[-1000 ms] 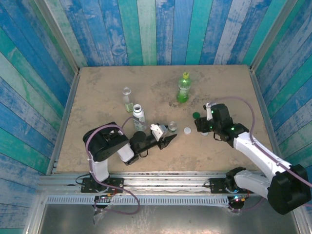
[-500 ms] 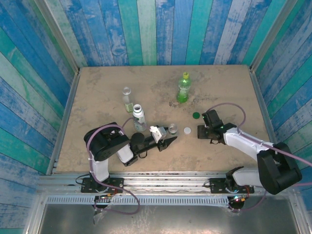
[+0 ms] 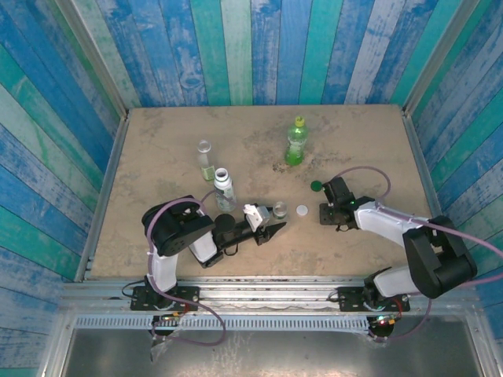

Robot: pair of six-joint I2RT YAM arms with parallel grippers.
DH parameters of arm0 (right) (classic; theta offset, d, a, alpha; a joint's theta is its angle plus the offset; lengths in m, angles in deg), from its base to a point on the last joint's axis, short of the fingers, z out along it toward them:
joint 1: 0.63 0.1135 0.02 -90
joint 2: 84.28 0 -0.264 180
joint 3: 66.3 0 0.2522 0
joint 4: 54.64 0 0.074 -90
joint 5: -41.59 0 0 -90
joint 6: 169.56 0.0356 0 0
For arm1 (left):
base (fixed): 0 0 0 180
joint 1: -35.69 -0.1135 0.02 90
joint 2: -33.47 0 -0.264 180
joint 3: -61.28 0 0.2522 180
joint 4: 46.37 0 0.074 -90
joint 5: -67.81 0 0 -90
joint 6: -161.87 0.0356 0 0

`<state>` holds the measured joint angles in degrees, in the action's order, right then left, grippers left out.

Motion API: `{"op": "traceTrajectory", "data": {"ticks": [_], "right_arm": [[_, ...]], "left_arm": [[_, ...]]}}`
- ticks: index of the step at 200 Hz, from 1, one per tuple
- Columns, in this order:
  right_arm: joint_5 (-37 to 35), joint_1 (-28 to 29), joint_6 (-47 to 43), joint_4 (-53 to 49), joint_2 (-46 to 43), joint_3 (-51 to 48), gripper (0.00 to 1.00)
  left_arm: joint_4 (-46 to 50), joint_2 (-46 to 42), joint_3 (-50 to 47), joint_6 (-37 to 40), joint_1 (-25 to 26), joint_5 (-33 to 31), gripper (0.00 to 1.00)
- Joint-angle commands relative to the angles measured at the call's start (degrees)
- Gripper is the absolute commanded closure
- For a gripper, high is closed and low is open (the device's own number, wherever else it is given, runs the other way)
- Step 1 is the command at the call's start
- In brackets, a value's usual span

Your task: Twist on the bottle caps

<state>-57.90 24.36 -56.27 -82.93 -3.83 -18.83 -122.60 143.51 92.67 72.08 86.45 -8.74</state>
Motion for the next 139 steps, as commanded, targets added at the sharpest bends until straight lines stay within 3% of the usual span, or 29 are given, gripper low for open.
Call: {"op": "traceTrajectory", "data": {"ticks": [1, 46, 84, 139], "right_arm": [[-0.8, -0.3, -0.5, 0.1, 1.1, 0.4, 0.55], [-0.3, -0.3, -0.7, -0.3, 0.3, 0.3, 0.62], [-0.1, 0.6, -1.5, -2.8, -2.9, 1.6, 0.62], [-0.3, 6.2, -4.2, -14.3, -9.9, 9.5, 0.62]], "left_arm": [[-3.0, 1.5, 0.2, 0.2, 0.4, 0.7, 0.47], [-2.3, 1.5, 0.7, 0.3, 0.6, 0.9, 0.47], [-1.8, 1.2, 0.9, 0.4, 0.6, 0.9, 0.47], [-1.8, 1.4, 1.0, 0.5, 0.6, 0.9, 0.47]]}}
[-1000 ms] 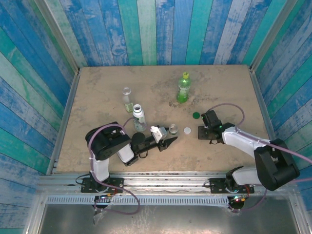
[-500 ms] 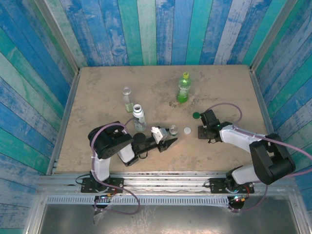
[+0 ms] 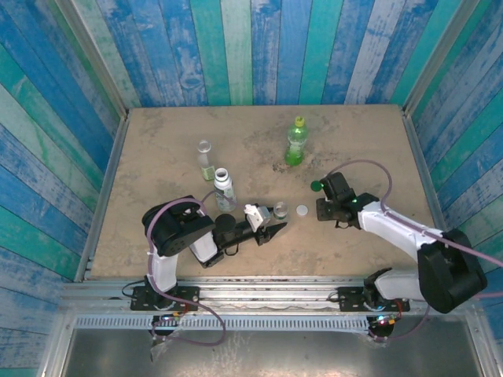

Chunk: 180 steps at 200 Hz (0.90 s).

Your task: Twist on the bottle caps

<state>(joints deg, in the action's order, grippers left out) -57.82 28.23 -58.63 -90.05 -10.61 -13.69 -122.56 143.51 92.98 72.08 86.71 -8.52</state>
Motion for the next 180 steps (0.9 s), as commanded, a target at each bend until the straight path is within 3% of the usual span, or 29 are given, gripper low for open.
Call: {"op": "traceTrajectory", "data": {"ticks": [1, 70, 141, 180], "right_arm": [[-0.4, 2.5, -1.9, -7.3, -3.2, 4.6, 0.62], [0.8, 13.4, -2.9, -20.2, -7.6, 19.4, 0.61], [6.2, 21.3, -4.8, -23.5, -2.4, 28.6, 0.61], [6.1, 22.3, -6.4, -24.0, 1.2, 29.6, 0.6]], "left_arm": [[-1.8, 1.4, 0.7, 0.5, 0.3, 0.7, 0.47], [-1.3, 1.8, 1.2, 0.8, 0.3, -0.5, 0.47], [-1.2, 3.4, 3.2, 0.8, 0.3, -0.3, 0.47], [-0.4, 3.1, 3.2, 0.6, 0.3, -1.1, 0.48]]}}
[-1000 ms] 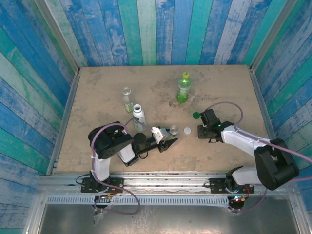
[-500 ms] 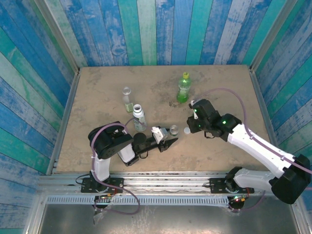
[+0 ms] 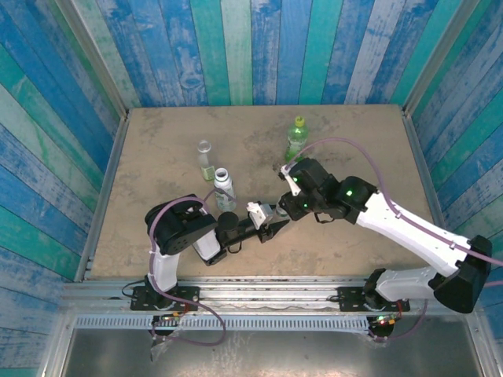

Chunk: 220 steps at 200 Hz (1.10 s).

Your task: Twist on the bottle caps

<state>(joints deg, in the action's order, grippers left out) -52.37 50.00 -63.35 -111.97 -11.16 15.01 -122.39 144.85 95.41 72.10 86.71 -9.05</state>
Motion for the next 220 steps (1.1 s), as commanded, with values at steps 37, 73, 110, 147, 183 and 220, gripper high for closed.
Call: {"op": "traceTrajectory", "data": {"ticks": [37, 73, 110, 147, 183, 220], "right_arm": [[-1.0, 0.5, -2.6, -2.1, 3.7, 0.9, 0.6], [-1.9, 0.4, -3.0, -2.6, 4.9, 0.9, 0.6], [-2.3, 0.5, -3.4, -3.1, 5.8, 0.9, 0.6], [-2.7, 0.5, -3.6, -3.5, 6.7, 1.0, 0.59], [-5.1, 0.2, -2.9, -3.9, 7.3, 1.1, 0.59], [-5.9, -0.1, -2.1, -6.0, 7.4, 1.0, 0.57]], "left_arm": [[-0.5, 1.6, 0.6, 0.6, 0.4, -0.6, 0.47], [-0.4, 1.7, 0.7, 0.7, 0.3, -0.3, 0.48], [-0.4, 1.6, 0.6, 0.7, 0.4, -0.3, 0.47], [-0.8, 1.7, 0.4, 0.6, 0.3, -0.1, 0.48], [-0.8, 1.7, 0.3, 0.6, 0.4, -0.2, 0.47], [-0.7, 1.6, 0.3, 0.6, 0.4, -0.2, 0.47]]}}
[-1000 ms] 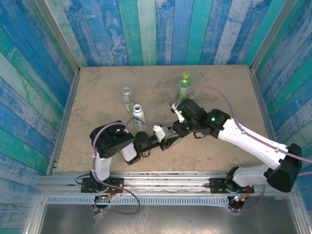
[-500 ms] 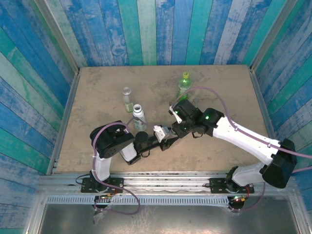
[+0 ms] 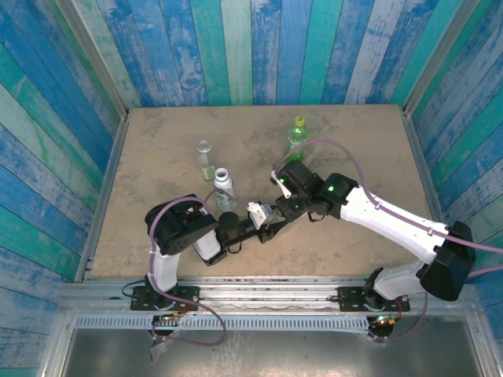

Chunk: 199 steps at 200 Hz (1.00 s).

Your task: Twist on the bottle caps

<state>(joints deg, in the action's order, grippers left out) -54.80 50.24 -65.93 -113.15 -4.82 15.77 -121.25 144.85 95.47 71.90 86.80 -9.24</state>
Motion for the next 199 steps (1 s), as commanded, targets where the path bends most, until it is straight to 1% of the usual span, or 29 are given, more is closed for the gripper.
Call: {"op": "traceTrajectory", "data": {"ticks": [1, 42, 80, 116, 169, 179, 190, 199], "right_arm": [[-3.5, -0.3, 0.5, -4.9, 1.1, 0.2, 0.57], [-3.6, -0.5, 1.1, -5.3, -0.4, -0.2, 0.57], [-3.5, -0.5, 0.5, -5.1, 1.3, 0.5, 0.56], [-3.0, -0.7, -0.1, -4.8, 3.4, 1.6, 0.54], [-1.7, -1.4, 0.3, -4.3, 2.3, 1.6, 0.56], [-1.8, -1.4, 0.3, -4.4, 2.4, 2.0, 0.53], [-1.7, -1.4, 0.3, -4.4, 2.3, 2.3, 0.46], [-1.4, -1.4, 0.1, -4.4, 2.1, 2.5, 0.43]], "left_arm": [[-1.9, 1.6, 0.3, 0.8, 0.3, 0.0, 0.47], [-1.9, 1.8, 0.4, 0.7, 0.3, 0.2, 0.47], [-1.9, 1.6, 0.3, 0.8, 0.3, 0.2, 0.47], [-1.9, 1.6, 0.4, 0.8, 0.2, 0.3, 0.47], [-1.6, 1.9, 0.6, 0.8, 0.3, 0.7, 0.47], [-1.7, 1.9, 0.6, 0.8, 0.3, 0.8, 0.47], [-1.6, 1.8, 0.6, 0.8, 0.3, 0.7, 0.47], [-1.5, 1.7, 0.5, 0.9, 0.2, 0.7, 0.47]]}}
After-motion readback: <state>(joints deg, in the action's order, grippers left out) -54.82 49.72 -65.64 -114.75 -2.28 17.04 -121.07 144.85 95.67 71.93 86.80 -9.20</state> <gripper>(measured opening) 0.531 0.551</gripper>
